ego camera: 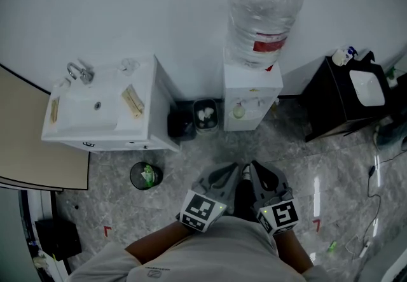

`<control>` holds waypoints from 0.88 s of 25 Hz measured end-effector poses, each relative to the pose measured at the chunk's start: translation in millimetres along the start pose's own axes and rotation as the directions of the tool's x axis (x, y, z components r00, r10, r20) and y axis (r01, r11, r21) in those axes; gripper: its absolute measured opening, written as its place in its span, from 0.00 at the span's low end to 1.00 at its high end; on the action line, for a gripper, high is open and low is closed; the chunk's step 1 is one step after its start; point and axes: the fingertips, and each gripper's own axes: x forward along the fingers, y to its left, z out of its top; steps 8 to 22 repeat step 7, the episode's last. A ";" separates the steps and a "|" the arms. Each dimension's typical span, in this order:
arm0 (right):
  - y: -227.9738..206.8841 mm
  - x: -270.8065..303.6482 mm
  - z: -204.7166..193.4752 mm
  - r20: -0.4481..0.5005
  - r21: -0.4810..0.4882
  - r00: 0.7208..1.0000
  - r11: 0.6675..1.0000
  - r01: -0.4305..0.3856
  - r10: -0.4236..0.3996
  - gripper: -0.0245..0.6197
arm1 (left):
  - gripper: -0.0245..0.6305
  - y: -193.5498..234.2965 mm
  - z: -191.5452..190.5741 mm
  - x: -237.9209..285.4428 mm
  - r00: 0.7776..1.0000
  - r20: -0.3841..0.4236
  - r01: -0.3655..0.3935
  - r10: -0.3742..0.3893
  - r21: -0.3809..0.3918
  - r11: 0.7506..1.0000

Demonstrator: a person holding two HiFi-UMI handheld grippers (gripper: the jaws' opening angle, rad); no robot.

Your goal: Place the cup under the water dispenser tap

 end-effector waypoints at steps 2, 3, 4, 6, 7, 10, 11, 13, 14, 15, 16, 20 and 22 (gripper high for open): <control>-4.7 -1.2 -3.2 0.001 0.010 1.000 1.000 0.009 -0.009 0.06 | 0.05 -1.2 -2.9 3.7 1.000 -0.007 0.004 -0.004 -0.001 1.000; -6.9 -1.3 -3.9 -0.001 0.009 1.000 1.000 0.010 -0.010 0.06 | 0.05 -1.7 -3.8 5.9 1.000 -0.010 0.005 -0.005 -0.002 1.000; -9.2 -1.2 -4.5 -0.005 0.004 1.000 1.000 0.011 -0.011 0.06 | 0.05 -2.0 -4.6 8.2 1.000 -0.012 0.006 -0.006 -0.003 1.000; -14.3 -0.9 -6.5 -0.011 -0.001 1.000 1.000 0.014 -0.014 0.06 | 0.05 -2.6 -6.1 12.8 1.000 -0.015 0.008 -0.008 -0.003 1.000; -16.9 -0.7 -7.5 -0.013 -0.004 1.000 1.000 0.015 -0.015 0.06 | 0.05 -2.8 -7.0 15.1 1.000 -0.017 0.008 -0.008 -0.003 1.000; -16.9 -0.7 -7.5 -0.013 -0.004 1.000 1.000 0.015 -0.015 0.06 | 0.05 -2.8 -7.0 15.1 1.000 -0.017 0.008 -0.008 -0.003 1.000; -16.9 -0.7 -7.5 -0.013 -0.004 1.000 1.000 0.015 -0.015 0.06 | 0.05 -2.8 -7.0 15.1 1.000 -0.017 0.008 -0.008 -0.003 1.000; -16.9 -0.7 -7.5 -0.013 -0.004 1.000 1.000 0.015 -0.015 0.06 | 0.05 -2.8 -7.0 15.1 1.000 -0.017 0.008 -0.008 -0.003 1.000; -16.9 -0.7 -7.5 -0.013 -0.004 1.000 1.000 0.015 -0.015 0.06 | 0.05 -2.8 -7.0 15.1 1.000 -0.017 0.008 -0.008 -0.003 1.000; -16.9 -0.7 -7.5 -0.013 -0.004 1.000 1.000 0.015 -0.015 0.06 | 0.05 -2.8 -7.0 15.1 1.000 -0.017 0.008 -0.008 -0.003 1.000; -16.9 -0.7 -7.5 -0.013 -0.004 1.000 1.000 0.015 -0.015 0.06 | 0.05 -2.8 -7.0 15.1 1.000 -0.017 0.008 -0.008 -0.003 1.000; -16.9 -0.7 -7.5 -0.013 -0.004 1.000 1.000 0.015 -0.015 0.06 | 0.05 -2.8 -7.0 15.1 1.000 -0.017 0.008 -0.008 -0.003 1.000; -16.9 -0.7 -7.5 -0.013 -0.004 1.000 1.000 0.015 -0.015 0.06 | 0.05 -2.8 -7.0 15.1 1.000 -0.017 0.008 -0.008 -0.003 1.000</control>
